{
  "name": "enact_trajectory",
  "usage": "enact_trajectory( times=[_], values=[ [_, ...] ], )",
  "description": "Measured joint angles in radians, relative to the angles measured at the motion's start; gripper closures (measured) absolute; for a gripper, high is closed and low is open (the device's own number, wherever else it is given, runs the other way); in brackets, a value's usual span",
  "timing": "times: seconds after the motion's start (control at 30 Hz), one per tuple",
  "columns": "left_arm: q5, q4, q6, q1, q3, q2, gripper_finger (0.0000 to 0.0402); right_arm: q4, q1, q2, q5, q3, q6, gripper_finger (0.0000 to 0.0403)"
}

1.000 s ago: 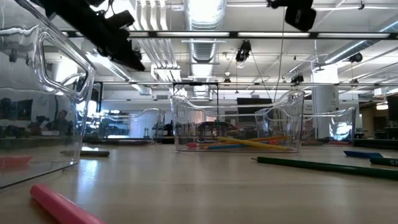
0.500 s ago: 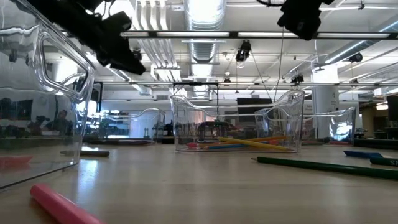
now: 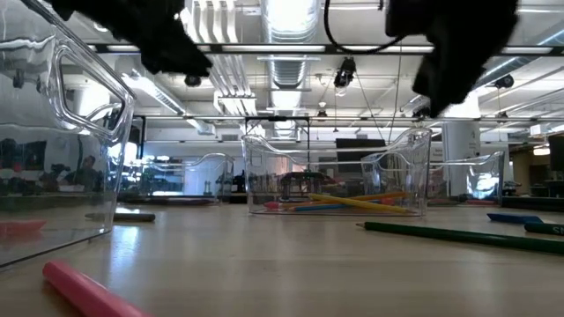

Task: Sort crayons/erasers/pens/pencils in bins
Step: Put the green pencil into the middle transparent bin

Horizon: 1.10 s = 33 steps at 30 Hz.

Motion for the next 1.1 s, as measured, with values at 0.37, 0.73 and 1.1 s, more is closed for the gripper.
enact_trajectory(
  times=[0.37,0.73,1.1],
  values=[
    [0.056,0.108,-0.032,-0.056,0.096,0.009,0.0195,-0.003,0.228,0.164,0.074,-0.003,0.24,0.0312],
    [0.071,0.296,-0.003,-0.08,0.14,0.036,0.0195,0.155,0.263,0.334,0.133,-0.003,0.37,0.0312],
    [0.082,0.288,0.022,-0.086,0.122,0.029,0.0194,0.191,0.263,0.366,0.131,-0.001,0.365,0.0315]
  ],
)
